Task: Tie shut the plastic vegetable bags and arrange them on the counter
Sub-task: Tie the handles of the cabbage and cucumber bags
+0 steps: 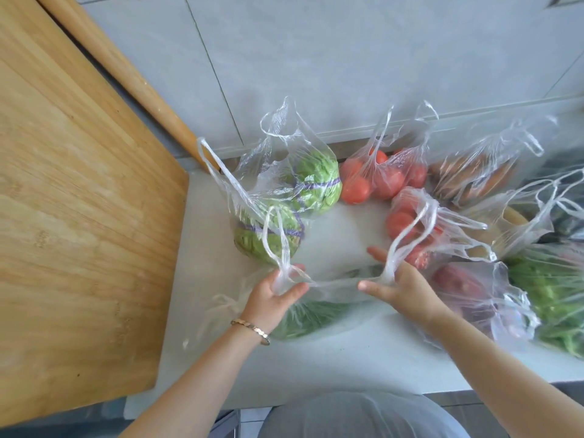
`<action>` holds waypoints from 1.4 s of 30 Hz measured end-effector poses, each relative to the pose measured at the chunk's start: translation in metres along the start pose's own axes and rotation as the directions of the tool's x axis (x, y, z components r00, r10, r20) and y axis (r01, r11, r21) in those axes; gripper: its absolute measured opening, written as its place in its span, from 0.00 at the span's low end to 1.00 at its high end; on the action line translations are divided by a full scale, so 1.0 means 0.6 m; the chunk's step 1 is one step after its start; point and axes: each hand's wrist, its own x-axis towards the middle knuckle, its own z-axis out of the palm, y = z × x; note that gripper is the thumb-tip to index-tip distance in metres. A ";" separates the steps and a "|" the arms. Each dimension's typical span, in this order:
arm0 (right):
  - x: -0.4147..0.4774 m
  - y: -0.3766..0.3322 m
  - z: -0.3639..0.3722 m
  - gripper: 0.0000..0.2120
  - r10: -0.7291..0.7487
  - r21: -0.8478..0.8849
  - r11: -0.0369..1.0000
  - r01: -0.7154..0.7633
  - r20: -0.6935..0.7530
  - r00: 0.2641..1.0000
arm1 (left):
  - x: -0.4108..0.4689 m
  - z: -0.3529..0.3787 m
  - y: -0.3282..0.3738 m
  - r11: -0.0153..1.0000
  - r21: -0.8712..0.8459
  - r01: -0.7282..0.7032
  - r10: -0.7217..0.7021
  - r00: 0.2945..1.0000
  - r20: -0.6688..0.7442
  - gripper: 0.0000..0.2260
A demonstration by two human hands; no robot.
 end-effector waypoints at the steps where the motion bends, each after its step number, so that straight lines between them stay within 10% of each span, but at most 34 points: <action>1: 0.005 -0.003 0.008 0.15 -0.021 -0.039 0.999 0.020 -0.022 1.000 | 0.001 0.005 0.003 0.997 -0.077 0.001 0.000 1.000 0.020 0.03; 5: 0.021 -0.042 0.037 0.17 0.015 0.509 0.860 -0.010 -0.007 1.000 | 0.019 0.017 0.022 0.687 -0.711 0.153 -0.084 0.988 0.131 0.18; 9: 0.032 -0.051 0.055 0.22 0.201 0.759 0.622 -0.190 0.080 0.976 | 0.029 0.033 0.034 0.419 -0.880 0.224 -0.239 0.962 0.131 0.20; 19: 0.017 0.008 0.099 0.15 0.486 0.502 0.736 -0.454 0.076 0.871 | 0.000 0.080 0.015 0.827 -0.426 0.367 -0.367 0.926 0.086 0.19; 23: -0.002 0.001 0.120 0.08 0.392 0.348 0.849 -0.398 0.093 0.915 | -0.009 0.095 0.008 0.826 -0.393 0.405 -0.432 0.902 0.021 0.03; 28: -0.025 -0.001 0.118 0.07 0.212 0.218 0.948 -0.234 0.119 0.970 | 0.000 0.091 0.008 0.774 -0.438 0.456 -0.521 0.853 -0.033 0.18; 42: -0.027 -0.001 0.126 0.16 0.146 0.410 0.909 -0.070 -0.159 0.976 | -0.006 0.099 0.012 0.849 -0.316 0.423 -0.391 0.906 0.164 0.16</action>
